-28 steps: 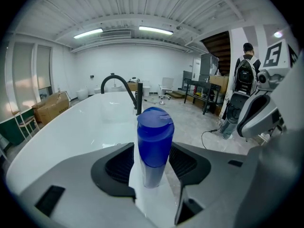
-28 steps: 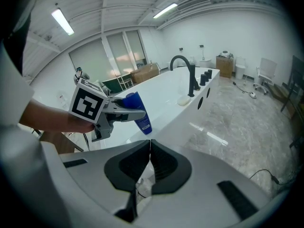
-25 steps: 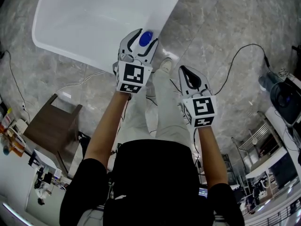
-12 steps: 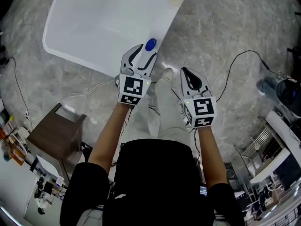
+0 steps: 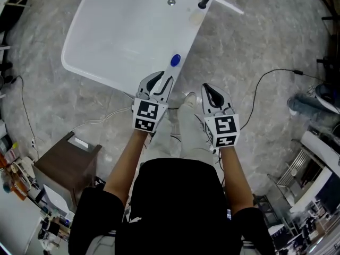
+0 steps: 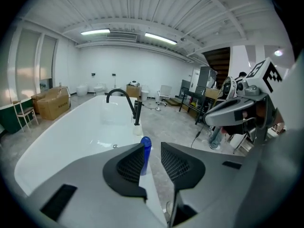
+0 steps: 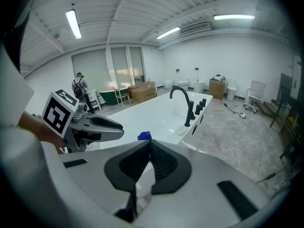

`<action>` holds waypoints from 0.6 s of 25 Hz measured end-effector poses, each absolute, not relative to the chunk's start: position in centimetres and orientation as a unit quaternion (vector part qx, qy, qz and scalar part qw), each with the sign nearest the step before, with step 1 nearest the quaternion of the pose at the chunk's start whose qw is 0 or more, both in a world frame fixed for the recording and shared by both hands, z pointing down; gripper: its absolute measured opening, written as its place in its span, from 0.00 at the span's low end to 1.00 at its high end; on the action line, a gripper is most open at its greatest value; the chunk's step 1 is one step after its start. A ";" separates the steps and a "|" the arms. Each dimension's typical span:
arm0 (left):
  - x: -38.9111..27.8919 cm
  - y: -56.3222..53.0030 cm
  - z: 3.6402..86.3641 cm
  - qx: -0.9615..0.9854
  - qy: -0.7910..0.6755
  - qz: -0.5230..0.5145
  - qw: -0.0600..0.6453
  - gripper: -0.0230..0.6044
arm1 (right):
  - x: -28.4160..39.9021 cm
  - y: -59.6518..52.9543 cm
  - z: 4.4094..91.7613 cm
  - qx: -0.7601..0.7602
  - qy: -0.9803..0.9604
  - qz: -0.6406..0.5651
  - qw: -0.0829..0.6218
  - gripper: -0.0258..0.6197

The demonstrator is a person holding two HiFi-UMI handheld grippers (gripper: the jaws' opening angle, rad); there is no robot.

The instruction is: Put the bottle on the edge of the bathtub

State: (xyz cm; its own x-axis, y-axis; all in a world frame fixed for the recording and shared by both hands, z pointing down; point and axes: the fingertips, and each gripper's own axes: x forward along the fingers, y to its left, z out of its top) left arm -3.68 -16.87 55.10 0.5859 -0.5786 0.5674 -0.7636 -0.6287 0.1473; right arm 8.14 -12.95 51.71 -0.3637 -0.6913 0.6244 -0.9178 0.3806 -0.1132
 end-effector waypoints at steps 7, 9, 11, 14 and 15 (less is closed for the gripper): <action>-4.2 -14.0 49.5 0.887 -0.367 0.220 0.173 0.12 | 7.1 -10.4 47.3 0.529 -0.791 0.208 0.226 0.08; -4.5 -12.9 48.1 0.892 -0.357 0.215 0.176 0.10 | 6.8 -9.9 45.6 0.539 -0.790 0.196 0.219 0.07; -4.9 -11.8 46.7 0.895 -0.351 0.212 0.174 0.09 | 6.5 -9.3 43.9 0.549 -0.788 0.186 0.207 0.07; -5.1 -10.3 44.3 0.902 -0.345 0.202 0.165 0.07 | 6.3 -8.2 41.7 0.564 -0.783 0.177 0.194 0.07; -5.3 -9.9 43.4 0.904 -0.344 0.198 0.161 0.06 | 6.2 -7.7 41.1 0.568 -0.781 0.175 0.191 0.07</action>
State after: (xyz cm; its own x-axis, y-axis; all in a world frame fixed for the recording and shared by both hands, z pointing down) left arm -5.29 -9.89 43.45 0.6855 -0.5573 0.4684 -0.6850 -0.7117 0.1558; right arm 6.22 -7.72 41.12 -0.2808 -0.8213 0.4967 -0.9546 0.2927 -0.0558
